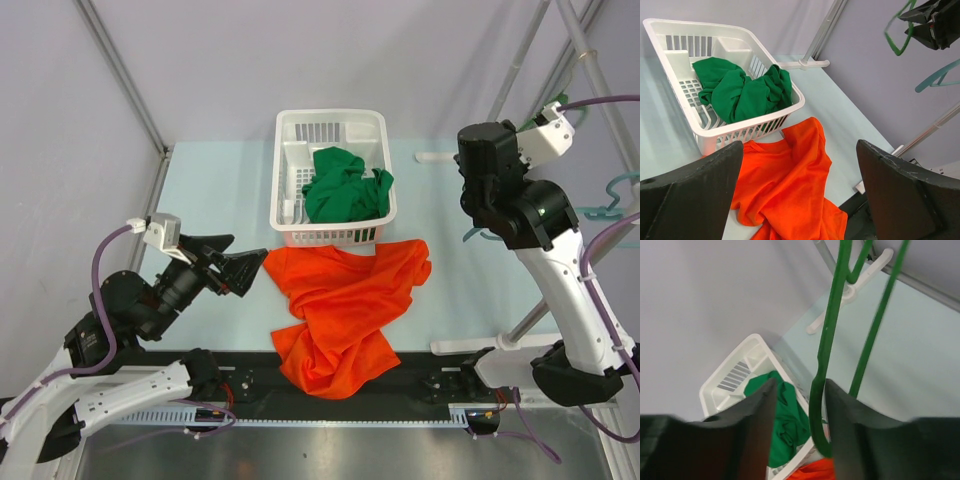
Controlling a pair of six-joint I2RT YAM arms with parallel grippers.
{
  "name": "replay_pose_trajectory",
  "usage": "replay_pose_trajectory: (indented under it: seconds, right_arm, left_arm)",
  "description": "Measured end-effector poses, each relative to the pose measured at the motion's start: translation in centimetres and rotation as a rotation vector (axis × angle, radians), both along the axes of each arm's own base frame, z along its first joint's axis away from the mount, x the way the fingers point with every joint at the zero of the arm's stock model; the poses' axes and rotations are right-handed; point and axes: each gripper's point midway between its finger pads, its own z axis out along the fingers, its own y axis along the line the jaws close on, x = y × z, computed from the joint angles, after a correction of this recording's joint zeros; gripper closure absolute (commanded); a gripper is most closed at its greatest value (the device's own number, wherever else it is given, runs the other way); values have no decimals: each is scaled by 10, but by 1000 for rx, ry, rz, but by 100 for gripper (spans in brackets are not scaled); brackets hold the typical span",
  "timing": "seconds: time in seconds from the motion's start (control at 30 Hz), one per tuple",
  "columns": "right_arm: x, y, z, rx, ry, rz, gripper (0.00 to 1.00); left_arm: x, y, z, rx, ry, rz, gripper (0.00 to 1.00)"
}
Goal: Remove the t-shirt from the hanger
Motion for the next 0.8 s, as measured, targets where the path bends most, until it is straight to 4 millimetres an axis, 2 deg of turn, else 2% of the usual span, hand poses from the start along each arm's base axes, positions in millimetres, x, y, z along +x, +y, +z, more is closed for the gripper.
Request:
replay_pose_trajectory:
  seconds: [0.07, 0.23, 0.5, 0.67, 0.8]
  right_arm:
    - [-2, 2, 1, 3, -4, 8, 33]
    - [-9, 4, 0, 0, 2, 19, 1]
    - [-22, 14, -7, -85, 52, 61, 0]
    - [-30, 27, 4, -208, 59, 116, 0]
    - [-35, 45, 13, -320, 50, 188, 0]
  left_arm:
    - [0, 0, 0, 0, 0, 0, 0]
    - [0, 0, 0, 0, 0, 0, 0]
    - [0, 0, -1, 2, 1, 0, 0]
    - [1, -3, -8, 14, 8, -4, 0]
    - [1, -3, -10, 16, 10, -5, 0]
